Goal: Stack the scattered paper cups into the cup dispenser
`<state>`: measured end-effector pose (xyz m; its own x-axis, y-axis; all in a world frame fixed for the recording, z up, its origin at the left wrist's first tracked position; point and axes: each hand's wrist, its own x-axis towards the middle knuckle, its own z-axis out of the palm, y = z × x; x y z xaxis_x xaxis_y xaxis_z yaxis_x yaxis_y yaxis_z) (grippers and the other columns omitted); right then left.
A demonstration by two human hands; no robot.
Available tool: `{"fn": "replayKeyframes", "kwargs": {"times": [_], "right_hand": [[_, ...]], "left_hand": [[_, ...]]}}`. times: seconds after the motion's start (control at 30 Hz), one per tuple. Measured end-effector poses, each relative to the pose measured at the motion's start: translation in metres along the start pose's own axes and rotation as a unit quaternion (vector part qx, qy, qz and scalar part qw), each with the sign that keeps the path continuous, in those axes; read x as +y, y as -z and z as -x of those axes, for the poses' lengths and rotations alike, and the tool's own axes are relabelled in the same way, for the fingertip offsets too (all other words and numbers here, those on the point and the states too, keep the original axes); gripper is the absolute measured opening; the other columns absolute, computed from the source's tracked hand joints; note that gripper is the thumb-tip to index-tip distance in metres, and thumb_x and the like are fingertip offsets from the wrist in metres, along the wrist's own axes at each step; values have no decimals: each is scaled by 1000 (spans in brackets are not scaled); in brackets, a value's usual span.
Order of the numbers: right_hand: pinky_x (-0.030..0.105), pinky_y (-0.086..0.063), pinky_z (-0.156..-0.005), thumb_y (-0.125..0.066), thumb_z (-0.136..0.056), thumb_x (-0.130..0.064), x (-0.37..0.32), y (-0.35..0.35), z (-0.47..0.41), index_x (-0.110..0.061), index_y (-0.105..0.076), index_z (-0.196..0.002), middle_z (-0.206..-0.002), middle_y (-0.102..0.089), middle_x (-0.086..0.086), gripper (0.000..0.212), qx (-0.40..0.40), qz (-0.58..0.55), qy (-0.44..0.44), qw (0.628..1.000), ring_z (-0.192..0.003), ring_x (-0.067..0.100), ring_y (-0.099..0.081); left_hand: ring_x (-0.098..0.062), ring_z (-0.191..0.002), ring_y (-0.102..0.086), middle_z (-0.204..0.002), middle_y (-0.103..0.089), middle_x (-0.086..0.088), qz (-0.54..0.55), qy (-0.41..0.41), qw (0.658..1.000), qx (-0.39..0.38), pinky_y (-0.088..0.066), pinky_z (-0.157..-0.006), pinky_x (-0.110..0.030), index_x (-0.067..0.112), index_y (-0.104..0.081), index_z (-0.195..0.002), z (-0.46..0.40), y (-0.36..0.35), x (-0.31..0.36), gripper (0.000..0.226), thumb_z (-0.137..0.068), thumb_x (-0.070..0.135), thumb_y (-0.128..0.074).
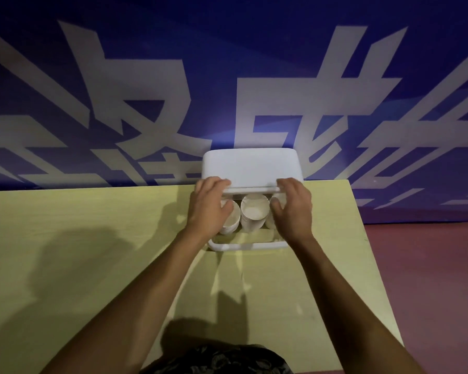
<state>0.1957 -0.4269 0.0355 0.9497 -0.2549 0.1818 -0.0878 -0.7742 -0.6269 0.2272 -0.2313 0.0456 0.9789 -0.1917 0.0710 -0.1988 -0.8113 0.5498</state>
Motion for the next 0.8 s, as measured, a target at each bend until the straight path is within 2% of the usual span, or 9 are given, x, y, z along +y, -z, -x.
{"fn": "replayKeyframes", "kwargs": {"times": [0.1, 0.27, 0.4, 0.5, 0.67, 0.8], "right_hand": [[34, -35, -98, -62, -83, -20, -1, -2, -8, -16, -62, -121, -122, -59, 4, 38, -76, 78, -1, 994, -116, 28, -46], [38, -41, -84, -73, -74, -18, 9, 0, 21, -13, -67, -109, -110, -61, 9, 35, -83, 115, 15, 990, -104, 35, -49], [38, -41, -84, -77, -69, -13, 16, -2, 52, -17, -63, -110, -111, -55, 3, 43, -120, 105, -6, 987, -108, 30, -43], [40, -43, -86, -75, -70, -6, 17, -5, 62, -17, -64, -105, -109, -56, 2, 39, -99, 96, 8, 990, -107, 31, -44], [42, -48, -75, -75, -78, -11, 18, -10, 64, -14, -66, -91, -97, -61, 2, 16, -38, 91, 5, 995, -96, 30, -50], [41, -47, -72, -80, -69, -12, 25, -16, 66, -15, -63, -92, -99, -58, 1, 29, -35, 110, 35, 993, -94, 29, -49]], "left_hand": [[-19, -117, -40, -126, -46, 5, -72, -11, 996, -60, -41, -99, -33, 23, -52, -128, 1, -3, 3, 50, -82, 23, -69], [-20, -110, -43, -116, -46, 5, -58, -30, 995, -78, -44, -91, -36, 24, -55, -115, 30, -11, 1, 44, -75, 19, -72], [-20, -108, -42, -118, -43, 4, -105, -46, 988, -108, -45, -88, -35, 25, -51, -120, 57, -22, -3, 49, -76, 22, -71], [-21, -110, -41, -123, -42, 4, -127, -39, 985, -109, -46, -86, -36, 24, -48, -123, 69, -28, -4, 49, -79, 21, -69], [-21, -101, -52, -114, -52, -1, -88, -11, 993, -79, -49, -77, -39, 17, -61, -113, 70, -28, -3, 23, -91, 21, -58], [-22, -100, -51, -113, -50, -3, -150, -3, 987, -66, -50, -70, -34, 15, -56, -111, 66, -32, -5, 20, -91, 14, -54]]}}
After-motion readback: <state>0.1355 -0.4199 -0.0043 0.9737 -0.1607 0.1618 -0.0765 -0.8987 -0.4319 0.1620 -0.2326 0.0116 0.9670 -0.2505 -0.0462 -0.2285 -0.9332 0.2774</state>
